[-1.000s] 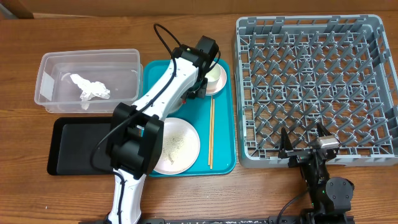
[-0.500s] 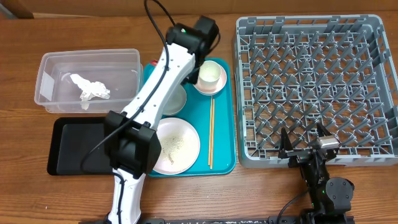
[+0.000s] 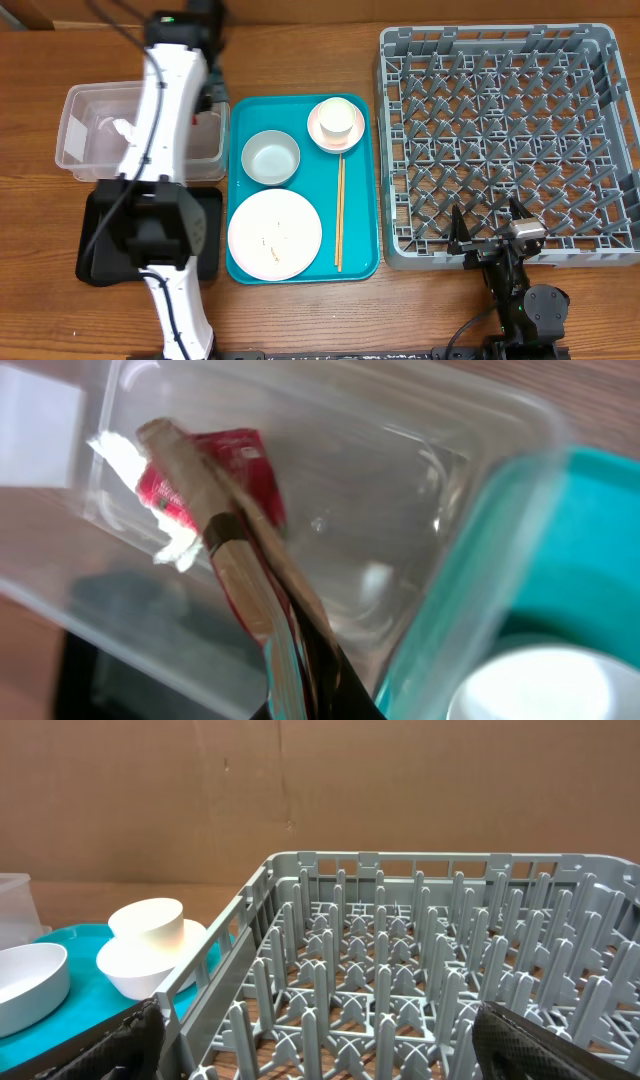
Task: Sort waste into correct bins and load items into the dishwasher
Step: 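Grasp the red wrapper and drop it into the clear bin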
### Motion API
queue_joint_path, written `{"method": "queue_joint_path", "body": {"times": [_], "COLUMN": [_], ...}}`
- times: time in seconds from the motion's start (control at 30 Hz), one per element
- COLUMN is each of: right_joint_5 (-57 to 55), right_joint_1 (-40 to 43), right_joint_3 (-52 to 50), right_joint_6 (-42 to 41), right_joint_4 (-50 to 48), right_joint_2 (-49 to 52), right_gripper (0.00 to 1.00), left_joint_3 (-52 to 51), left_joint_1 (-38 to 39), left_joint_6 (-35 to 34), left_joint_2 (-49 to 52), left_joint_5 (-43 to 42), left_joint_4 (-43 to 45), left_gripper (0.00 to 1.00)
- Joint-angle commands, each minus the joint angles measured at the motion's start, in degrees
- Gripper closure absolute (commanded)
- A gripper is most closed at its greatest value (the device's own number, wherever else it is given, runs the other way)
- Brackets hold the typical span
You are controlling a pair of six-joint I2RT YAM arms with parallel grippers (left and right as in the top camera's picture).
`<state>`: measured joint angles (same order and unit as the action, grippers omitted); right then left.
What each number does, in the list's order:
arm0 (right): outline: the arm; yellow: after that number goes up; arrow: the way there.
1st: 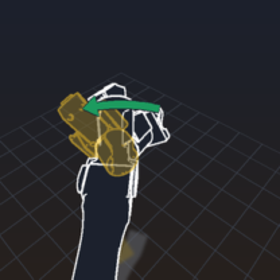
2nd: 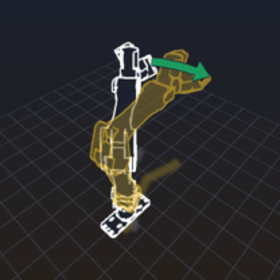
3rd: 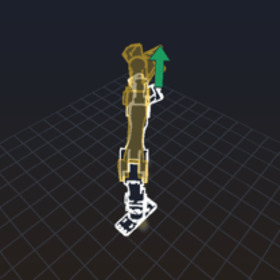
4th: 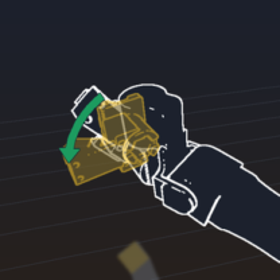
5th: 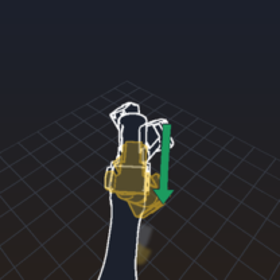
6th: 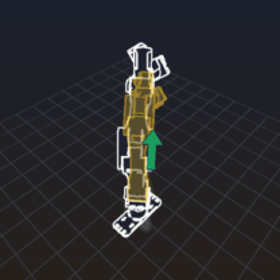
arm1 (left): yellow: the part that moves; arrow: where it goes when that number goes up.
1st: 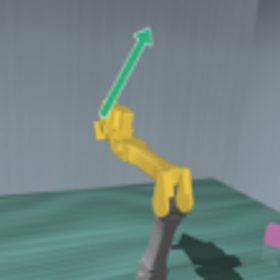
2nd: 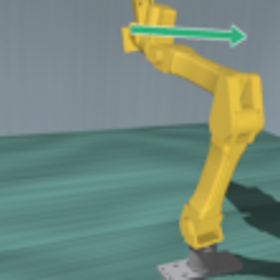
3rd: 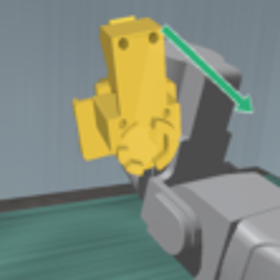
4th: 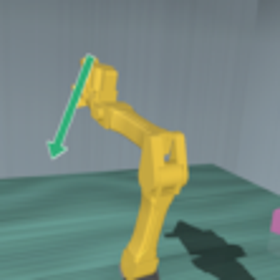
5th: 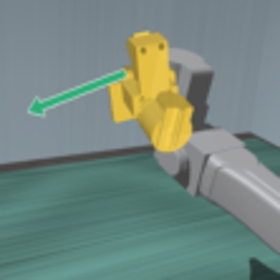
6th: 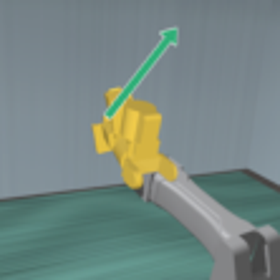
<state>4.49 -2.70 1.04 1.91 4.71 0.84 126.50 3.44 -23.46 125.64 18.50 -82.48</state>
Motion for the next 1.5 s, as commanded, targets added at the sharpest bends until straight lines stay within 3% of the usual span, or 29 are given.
{"method": "queue_joint_path", "body": {"times": [0.0, 0.2, 0.37, 0.6, 0.77, 0.9, 1.23, 1.47], "right_joint_5": [0.11, 0.11, 0.11, 0.11, 0.11, 0.11, 0.11, 0.11], "right_joint_1": [0.15, 0.15, 0.15, 0.15, 0.15, 0.15, 0.15, 0.15], "right_joint_3": [-0.59, -0.59, -0.59, -0.59, -0.59, -0.59, -0.59, -0.59], "right_joint_6": [-0.2, -0.2, -0.2, -0.2, -0.2, -0.2, -0.2, -0.2], "right_joint_4": [-0.28, -0.28, -0.28, -0.28, -0.28, -0.28, -0.28, -0.28], "right_joint_2": [-0.61, -0.61, -0.63, -0.61, -0.61, -0.61, -0.61, -0.61], "right_gripper": [0.0, 0.0, 0.0, 0.0, 0.0, 0.0, 0.0, 0.0], "left_joint_3": [-4.11, -11.04, -12.09, -11.04, -3.93, -1.73, -1.84, -10.75], "left_joint_1": [-3.5, -6.14, -6.05, -6.21, -5.38, -0.94, 21.31, 34.69], "left_joint_6": [-1.11, -0.15, 3.23, 6.86, 7.13, 9.38, 8.83, 3.1], "left_joint_2": [0.2, 0.22, 0.22, 0.17, -1.36, -8.26, -16.79, -16.68], "left_joint_5": [-10.38, -13.64, -13.9, -13.7, -19.26, -25.83, -14.93, -14.03], "left_joint_4": [2.21, 7.61, 9.35, 8.83, 2.99, 0.74, -9.18, -6.69], "left_gripper": [0.96, 0.95, 0.65, 0.42, 0.44, 0.47, 0.46, 0.52]}}
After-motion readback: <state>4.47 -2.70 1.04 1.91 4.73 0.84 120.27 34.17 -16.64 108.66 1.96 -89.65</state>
